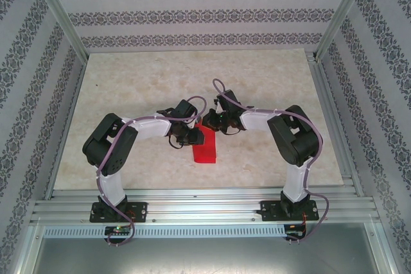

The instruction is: Fold a paper plane with a square sheet of paper (fold left side to right side)

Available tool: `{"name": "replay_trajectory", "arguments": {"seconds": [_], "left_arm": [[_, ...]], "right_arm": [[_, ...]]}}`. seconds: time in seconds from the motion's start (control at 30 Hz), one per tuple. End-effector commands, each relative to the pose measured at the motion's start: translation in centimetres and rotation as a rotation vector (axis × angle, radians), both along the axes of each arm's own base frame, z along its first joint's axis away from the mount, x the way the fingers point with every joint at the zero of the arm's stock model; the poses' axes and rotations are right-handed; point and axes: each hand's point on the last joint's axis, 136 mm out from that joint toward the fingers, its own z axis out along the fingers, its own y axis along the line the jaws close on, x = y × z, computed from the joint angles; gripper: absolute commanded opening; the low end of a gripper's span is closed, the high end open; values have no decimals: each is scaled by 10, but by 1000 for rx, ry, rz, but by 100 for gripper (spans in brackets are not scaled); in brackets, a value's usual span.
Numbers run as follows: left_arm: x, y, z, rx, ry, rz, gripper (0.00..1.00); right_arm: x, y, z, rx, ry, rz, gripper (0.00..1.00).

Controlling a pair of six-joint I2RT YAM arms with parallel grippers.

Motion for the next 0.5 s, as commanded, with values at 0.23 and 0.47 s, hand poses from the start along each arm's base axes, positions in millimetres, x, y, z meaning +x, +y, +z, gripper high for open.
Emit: {"name": "replay_trajectory", "arguments": {"seconds": [0.23,0.47], "left_arm": [[-38,23,-43,148,67,-88,27],[-55,22,-41,101,73,-154,28]], "right_arm": [[-9,-16,-49,-158,107,-23,10],[-13,-28,-60,-207,137,-45,9]]}}
